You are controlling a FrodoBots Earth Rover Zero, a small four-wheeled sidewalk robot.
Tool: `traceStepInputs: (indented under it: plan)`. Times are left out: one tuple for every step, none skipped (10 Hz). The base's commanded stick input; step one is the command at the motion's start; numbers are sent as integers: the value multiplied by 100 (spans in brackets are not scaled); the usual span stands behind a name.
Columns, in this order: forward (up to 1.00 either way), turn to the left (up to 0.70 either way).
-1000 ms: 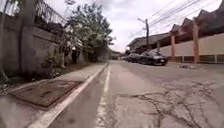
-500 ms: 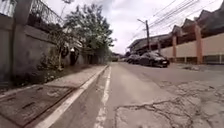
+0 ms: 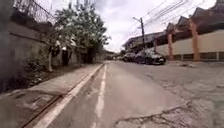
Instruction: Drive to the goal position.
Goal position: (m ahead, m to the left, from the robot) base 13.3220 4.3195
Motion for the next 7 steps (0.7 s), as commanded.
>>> traceStepInputs:
  plan:
    - [70, 0]
    - [70, 0]
    - [70, 0]
    - [70, 0]
    - [70, 0]
    - [70, 0]
    - [70, 0]
